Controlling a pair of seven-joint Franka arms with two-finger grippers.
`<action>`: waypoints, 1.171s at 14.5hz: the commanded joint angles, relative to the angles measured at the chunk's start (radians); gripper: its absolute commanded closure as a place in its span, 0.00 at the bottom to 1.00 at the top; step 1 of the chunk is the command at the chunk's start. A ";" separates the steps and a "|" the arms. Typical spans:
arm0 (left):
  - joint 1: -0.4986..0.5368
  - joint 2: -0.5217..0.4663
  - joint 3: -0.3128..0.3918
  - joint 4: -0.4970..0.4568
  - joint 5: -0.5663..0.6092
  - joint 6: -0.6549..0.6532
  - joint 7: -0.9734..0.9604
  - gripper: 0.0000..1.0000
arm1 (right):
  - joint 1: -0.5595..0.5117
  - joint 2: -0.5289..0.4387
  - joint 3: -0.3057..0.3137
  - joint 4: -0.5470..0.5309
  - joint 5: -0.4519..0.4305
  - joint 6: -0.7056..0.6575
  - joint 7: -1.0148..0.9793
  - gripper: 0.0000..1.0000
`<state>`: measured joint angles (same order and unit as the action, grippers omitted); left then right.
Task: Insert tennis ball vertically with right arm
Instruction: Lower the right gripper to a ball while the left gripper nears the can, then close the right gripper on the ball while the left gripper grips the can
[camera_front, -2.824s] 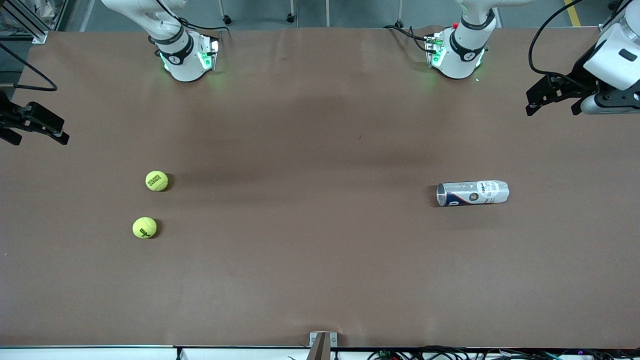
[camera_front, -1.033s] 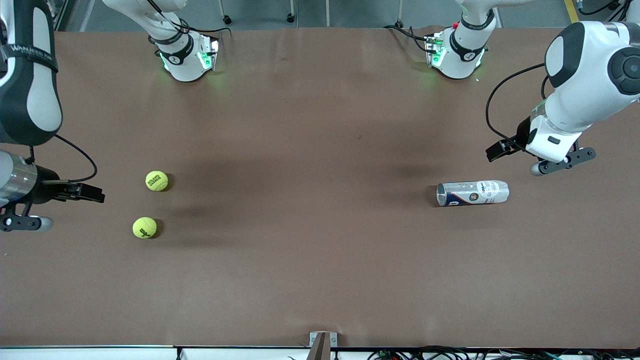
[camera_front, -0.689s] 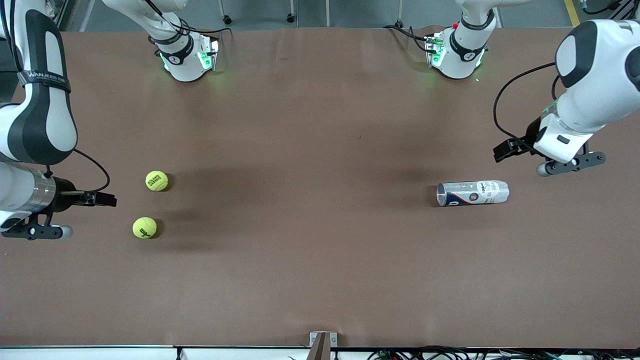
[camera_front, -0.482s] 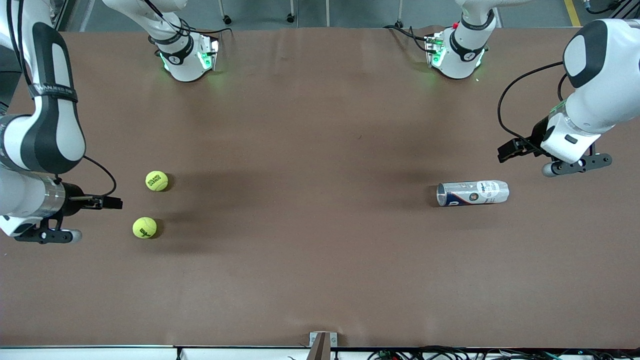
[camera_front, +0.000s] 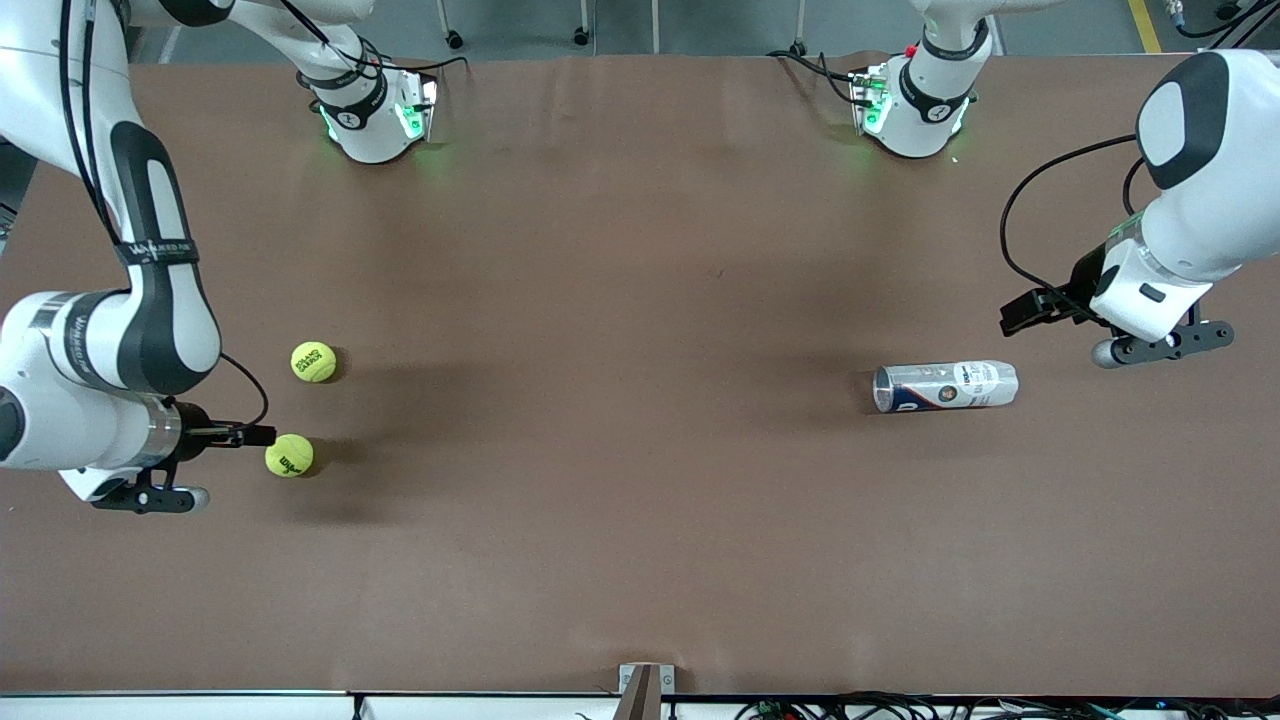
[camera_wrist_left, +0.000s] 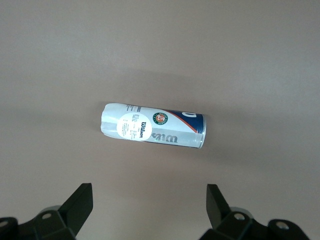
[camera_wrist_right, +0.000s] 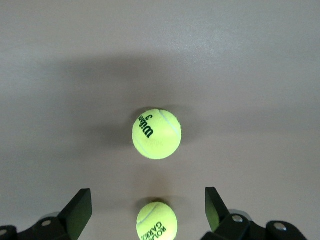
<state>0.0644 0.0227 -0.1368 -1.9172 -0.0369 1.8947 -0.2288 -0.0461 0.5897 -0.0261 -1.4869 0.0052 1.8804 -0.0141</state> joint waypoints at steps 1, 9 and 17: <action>0.009 0.008 -0.012 -0.048 0.021 0.041 -0.018 0.00 | -0.009 0.007 0.006 -0.010 -0.008 0.017 -0.006 0.00; 0.002 0.164 -0.012 -0.066 0.081 0.197 -0.688 0.00 | -0.014 0.099 0.006 -0.012 -0.008 0.094 -0.006 0.00; -0.066 0.336 -0.012 -0.060 0.304 0.348 -1.323 0.00 | -0.015 0.151 0.006 -0.010 -0.001 0.141 -0.006 0.00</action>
<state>0.0175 0.3260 -0.1495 -1.9919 0.2073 2.2261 -1.4224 -0.0492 0.7383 -0.0289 -1.4900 0.0052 2.0037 -0.0141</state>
